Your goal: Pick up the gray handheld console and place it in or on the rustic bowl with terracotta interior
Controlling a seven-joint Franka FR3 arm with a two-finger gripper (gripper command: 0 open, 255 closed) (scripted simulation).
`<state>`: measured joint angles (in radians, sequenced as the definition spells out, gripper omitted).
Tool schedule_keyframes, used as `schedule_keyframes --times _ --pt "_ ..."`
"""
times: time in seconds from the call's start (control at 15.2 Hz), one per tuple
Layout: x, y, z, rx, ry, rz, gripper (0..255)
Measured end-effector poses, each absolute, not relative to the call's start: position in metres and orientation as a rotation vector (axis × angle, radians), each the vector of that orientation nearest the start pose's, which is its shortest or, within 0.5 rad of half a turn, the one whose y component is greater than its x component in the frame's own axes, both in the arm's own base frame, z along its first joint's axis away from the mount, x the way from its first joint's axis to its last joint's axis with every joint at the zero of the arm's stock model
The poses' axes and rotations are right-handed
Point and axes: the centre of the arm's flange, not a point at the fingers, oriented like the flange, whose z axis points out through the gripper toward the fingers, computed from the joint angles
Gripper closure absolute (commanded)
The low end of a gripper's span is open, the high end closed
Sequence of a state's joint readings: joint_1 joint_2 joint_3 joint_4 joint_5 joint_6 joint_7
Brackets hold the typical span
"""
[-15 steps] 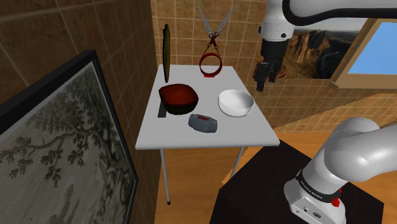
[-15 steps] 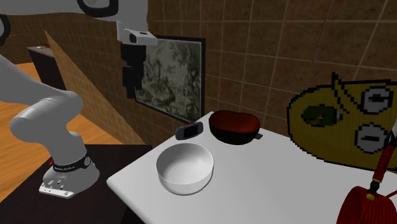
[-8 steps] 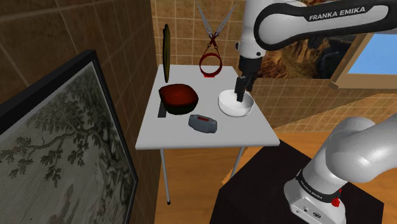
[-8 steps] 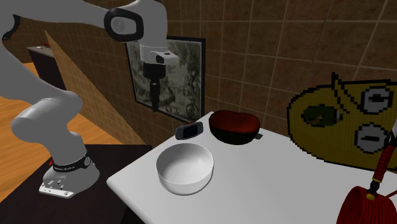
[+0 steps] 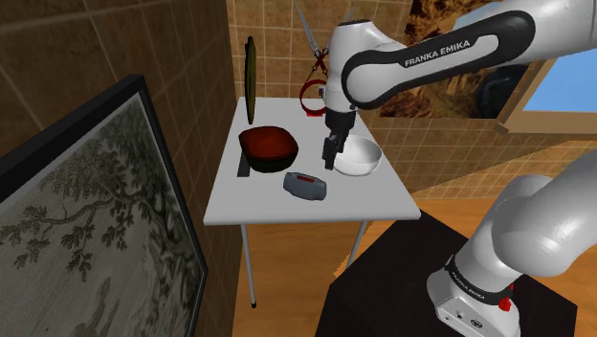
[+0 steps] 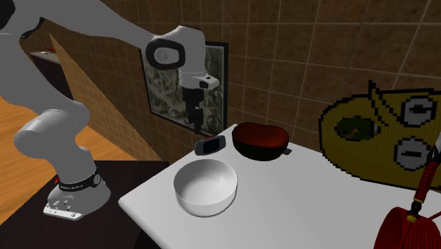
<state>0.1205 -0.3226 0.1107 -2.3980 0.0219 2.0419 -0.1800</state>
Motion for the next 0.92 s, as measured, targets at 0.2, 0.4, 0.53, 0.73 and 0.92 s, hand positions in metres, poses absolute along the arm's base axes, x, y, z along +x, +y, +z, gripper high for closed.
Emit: schedule_keyframes --times 0.2,0.4,0.53,0.73,0.92 --pt "0.448 0.123 0.408 -3.064 -0.724 0.029 0" --pt "0.463 0.145 0.385 -3.027 -0.826 0.005 0" --pt "0.469 0.151 0.371 -3.017 -0.852 -0.003 0" --pt "0.47 0.152 0.356 -3.014 -0.86 -0.005 0" --pt "0.471 0.153 0.34 -3.014 -0.861 -0.006 0"
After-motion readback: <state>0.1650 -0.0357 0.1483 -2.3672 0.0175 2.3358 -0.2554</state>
